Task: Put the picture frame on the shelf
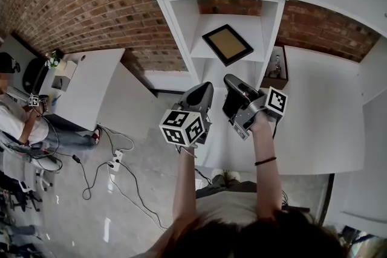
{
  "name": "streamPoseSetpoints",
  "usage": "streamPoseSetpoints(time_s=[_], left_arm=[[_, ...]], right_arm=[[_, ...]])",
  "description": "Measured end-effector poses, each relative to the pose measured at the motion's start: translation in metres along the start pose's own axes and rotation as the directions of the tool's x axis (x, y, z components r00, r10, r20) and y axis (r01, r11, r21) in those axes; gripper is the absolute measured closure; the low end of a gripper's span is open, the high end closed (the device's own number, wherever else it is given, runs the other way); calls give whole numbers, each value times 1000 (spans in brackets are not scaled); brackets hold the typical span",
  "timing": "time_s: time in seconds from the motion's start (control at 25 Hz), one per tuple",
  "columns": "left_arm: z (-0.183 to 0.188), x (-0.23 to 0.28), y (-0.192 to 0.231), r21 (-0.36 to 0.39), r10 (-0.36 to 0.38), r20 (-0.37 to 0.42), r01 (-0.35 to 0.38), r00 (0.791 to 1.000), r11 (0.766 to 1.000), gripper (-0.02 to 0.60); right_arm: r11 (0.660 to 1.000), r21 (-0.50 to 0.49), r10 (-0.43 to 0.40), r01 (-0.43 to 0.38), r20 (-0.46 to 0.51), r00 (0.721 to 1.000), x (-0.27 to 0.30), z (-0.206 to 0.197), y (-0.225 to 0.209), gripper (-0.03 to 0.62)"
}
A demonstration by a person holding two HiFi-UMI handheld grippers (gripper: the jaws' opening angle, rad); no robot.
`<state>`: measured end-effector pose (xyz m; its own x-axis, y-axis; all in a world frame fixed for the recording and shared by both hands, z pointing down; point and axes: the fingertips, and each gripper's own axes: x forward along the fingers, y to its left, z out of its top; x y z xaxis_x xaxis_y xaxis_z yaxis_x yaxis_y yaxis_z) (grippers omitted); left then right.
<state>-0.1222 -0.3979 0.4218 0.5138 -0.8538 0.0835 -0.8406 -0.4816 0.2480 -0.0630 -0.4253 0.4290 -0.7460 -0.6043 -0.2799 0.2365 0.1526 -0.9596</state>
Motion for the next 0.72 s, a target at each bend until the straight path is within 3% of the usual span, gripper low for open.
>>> streamPoseSetpoints(time_s=[0.72], left_arm=[[8, -10, -17, 17, -1, 24, 1, 1000, 1000, 571]], right_arm=[[999, 19, 29, -29, -6, 1000, -12, -9, 11, 585]])
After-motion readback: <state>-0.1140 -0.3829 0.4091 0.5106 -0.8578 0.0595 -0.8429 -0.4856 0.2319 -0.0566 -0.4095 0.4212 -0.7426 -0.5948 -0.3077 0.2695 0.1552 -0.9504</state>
